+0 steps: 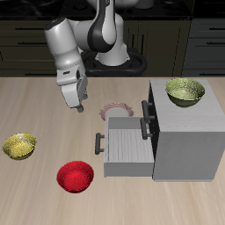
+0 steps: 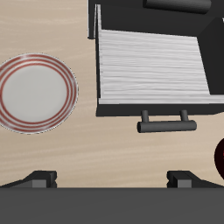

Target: Close the bottom drawer of the white cabinet and place the green bowl on the plate

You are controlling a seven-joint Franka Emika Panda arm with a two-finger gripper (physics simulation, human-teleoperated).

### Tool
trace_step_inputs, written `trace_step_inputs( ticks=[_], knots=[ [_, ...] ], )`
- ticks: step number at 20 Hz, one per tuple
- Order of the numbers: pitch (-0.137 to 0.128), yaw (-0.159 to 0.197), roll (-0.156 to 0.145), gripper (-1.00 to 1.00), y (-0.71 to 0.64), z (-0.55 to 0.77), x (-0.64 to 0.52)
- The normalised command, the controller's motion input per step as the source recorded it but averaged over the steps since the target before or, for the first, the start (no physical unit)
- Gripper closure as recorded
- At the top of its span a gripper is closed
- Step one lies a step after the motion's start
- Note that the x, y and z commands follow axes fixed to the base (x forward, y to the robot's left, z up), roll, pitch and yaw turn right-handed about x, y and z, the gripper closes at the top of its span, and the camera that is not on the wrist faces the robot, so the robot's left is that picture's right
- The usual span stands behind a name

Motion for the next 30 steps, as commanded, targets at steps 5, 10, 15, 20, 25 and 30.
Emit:
trace_step_inputs(
  ticks=[5, 10, 15, 20, 25, 30],
  knots=[
    [-0.010, 0.034, 0.021, -1.00, 0.06, -0.17, 0.08],
    [0.013, 0.033, -0.013, -1.00, -0.09, -0.28, 0.00],
    [0.001, -0.012, -0.021, -1.00, -0.10, -0.14, -0.02],
    [-0.001, 0.001, -0.019, -1.00, -0.11, -0.11, -0.04],
    [-0.092, -0.044, 0.013, -1.00, -0.01, -0.03, -0.01],
    [-0.053, -0.004, 0.045, -1.00, 0.14, -0.02, 0.02]
  ],
)
